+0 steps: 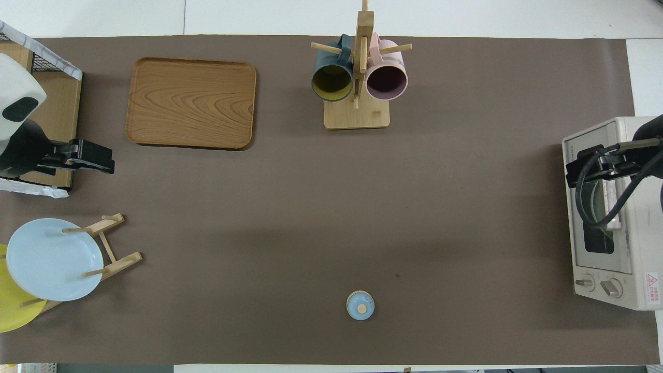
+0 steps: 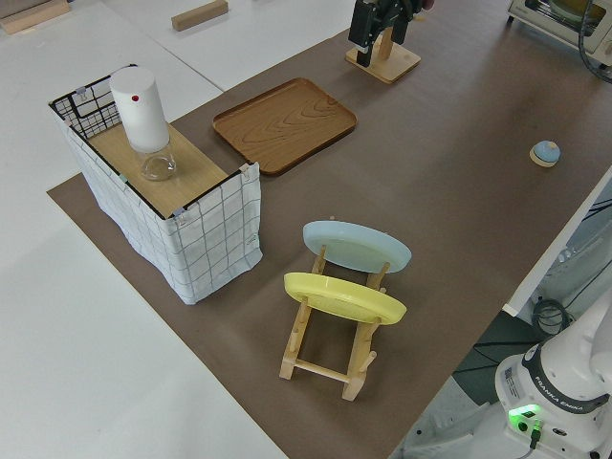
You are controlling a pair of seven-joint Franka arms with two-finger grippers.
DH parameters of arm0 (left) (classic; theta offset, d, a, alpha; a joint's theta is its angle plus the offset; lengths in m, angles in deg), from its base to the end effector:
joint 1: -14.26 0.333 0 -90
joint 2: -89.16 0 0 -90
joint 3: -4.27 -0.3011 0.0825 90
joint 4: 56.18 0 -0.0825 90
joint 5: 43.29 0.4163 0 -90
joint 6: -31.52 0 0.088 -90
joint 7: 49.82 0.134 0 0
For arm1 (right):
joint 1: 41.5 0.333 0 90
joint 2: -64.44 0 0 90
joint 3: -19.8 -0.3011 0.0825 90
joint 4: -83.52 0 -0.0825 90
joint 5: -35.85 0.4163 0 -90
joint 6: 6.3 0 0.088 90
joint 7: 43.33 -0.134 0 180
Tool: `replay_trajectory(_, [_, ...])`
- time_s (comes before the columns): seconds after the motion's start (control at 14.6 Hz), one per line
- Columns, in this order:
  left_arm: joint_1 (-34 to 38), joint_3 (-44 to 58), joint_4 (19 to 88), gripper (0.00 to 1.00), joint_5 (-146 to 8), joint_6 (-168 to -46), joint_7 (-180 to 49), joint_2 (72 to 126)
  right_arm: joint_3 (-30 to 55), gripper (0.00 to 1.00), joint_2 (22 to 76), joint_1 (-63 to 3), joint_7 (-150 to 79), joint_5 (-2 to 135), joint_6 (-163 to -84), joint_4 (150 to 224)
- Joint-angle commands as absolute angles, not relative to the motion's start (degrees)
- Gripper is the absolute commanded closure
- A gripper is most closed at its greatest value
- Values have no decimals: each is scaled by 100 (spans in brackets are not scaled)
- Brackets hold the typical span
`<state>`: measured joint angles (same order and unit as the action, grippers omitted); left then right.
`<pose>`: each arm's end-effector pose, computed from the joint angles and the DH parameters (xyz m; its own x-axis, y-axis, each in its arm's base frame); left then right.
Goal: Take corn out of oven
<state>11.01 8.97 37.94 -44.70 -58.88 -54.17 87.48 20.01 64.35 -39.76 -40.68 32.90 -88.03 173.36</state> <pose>0.5702 -0.0835 0.5640 0.9974 -0.0624 -0.0373 -0.0617 -0.9979 0.0194 0.5672 0.0077 0.5720 0.9873 0.0652 -0.1447 0.0723 -0.9964 0.0448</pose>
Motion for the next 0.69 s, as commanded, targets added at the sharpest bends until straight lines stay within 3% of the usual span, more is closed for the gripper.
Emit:
replay_trajectory(0.0, [1206, 981, 3856, 0, -4400, -5848, -5430, 8687, 1972, 0, 6401, -4062, -4123, 3357, -8821, 17299])
replay_trajectory(0.34, [1206, 981, 3856, 0, -4400, -5848, -5430, 8679, 1972, 0, 6497, -4219, -3861, 3453, -8865, 17545])
replay_trajectory(0.55, [1206, 981, 3856, 0, -4400, -5848, -5421, 8679, 1980, 99, 6785, -4255, -3367, 3349, -9697, 18297])
replay_trajectory(0.62, [1206, 981, 3856, 0, -4400, -5839, -5421, 8687, 1980, 100, 7031, -4290, -3323, 3331, -10196, 18884])
